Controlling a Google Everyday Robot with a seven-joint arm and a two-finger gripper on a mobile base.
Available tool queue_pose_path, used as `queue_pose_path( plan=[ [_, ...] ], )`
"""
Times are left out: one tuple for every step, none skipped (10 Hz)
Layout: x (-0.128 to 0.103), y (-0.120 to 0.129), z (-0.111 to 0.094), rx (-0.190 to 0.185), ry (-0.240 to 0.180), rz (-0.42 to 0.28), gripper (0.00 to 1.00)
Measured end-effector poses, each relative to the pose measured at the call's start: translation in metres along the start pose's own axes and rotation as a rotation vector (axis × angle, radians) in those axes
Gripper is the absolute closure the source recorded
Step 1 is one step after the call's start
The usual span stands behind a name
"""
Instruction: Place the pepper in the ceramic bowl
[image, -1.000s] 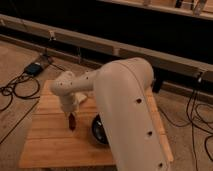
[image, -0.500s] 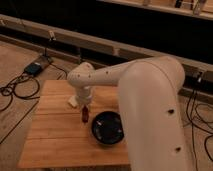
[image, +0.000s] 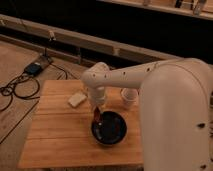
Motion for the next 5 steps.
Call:
queue_pose_path(
  plan=[
    [0.008,-0.015,0.006,0.008,0.015,0.023,1.00],
    [0.012,-0.023,0.009,0.010,0.022,0.038,1.00],
    [0.017,-0.030,0.013,0.012,0.027,0.050,0.99],
    [0.020,-0.034,0.016,0.007,0.028,0.062,0.93],
    [0.025,-0.042,0.019,0.009,0.034,0.078,0.82]
  ],
)
